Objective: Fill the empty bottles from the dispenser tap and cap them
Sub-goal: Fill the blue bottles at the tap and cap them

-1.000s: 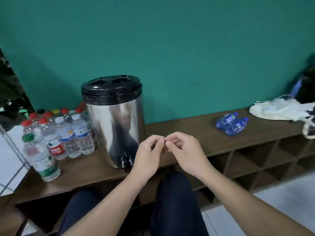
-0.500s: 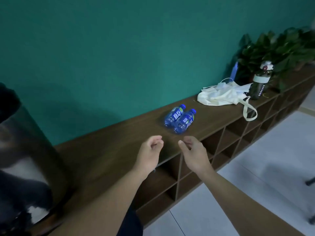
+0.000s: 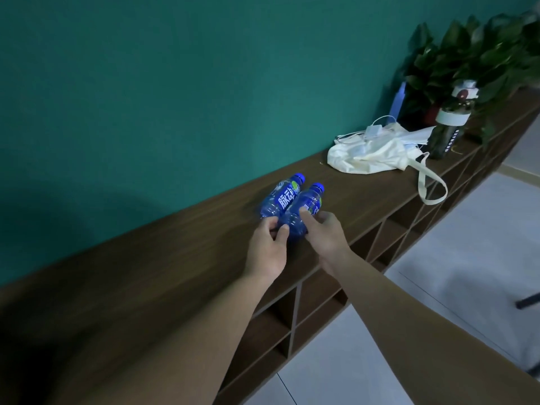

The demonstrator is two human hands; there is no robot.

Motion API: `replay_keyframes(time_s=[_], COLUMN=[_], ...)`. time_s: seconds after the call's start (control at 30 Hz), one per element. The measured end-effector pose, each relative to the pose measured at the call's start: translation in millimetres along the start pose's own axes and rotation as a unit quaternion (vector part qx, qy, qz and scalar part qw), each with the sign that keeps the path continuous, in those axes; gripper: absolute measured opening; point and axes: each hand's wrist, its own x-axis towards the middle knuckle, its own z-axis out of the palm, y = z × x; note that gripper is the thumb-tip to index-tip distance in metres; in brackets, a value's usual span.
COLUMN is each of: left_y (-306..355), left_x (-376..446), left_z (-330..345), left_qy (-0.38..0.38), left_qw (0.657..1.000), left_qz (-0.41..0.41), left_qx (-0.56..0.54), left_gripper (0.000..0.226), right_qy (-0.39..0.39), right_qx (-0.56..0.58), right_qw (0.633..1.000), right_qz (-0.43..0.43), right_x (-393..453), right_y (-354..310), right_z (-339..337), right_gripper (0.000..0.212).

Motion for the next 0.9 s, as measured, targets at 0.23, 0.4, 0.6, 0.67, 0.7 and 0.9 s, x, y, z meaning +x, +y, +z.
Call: replay_keyframes(time_s=[0.23,0.4,0.6,0.67,0.7,0.9], left_y=[0,5,11,15,17,13], left_x=[-5,-28,-65,-78,-85,-118], left_z=[4,-10,-36,-46,-52,-90], left_qy=[-0.009,-0.045,-0.069,-0.083,-0.094,-0.103], left_qw=[1.000,0.998,0.997,0.995,0.993,0.986], left_qz=[-0.001,-0.019,-0.020,-0.023,-0.028,-0.062], left_qx=[-0.019,-0.026,-0.020,-0.055,-0.068,-0.112], left_gripper=[0.034,0.030,0.048,0.038,0.029,0.050], right_qy=[-0.006,-0.042,-0.081,-0.102,-0.114,-0.194], right_qx=[0.035,0.046,0.016,-0.013,-0.029,-0.121], right_qw=[0.999,0.998,0.996,0.994,0.992,0.969], right_qz=[0.026,0.015,-0.020,-0.042,-0.049,-0.092], right_x=[-3,-38,-101,-127,-138,-201], right_y=[2,21,28,26,26,28], right_z=[1,-14,-22,-23,-23,-14], right_gripper=[0.091,0.098,0.080,0.070,0.072,0.090])
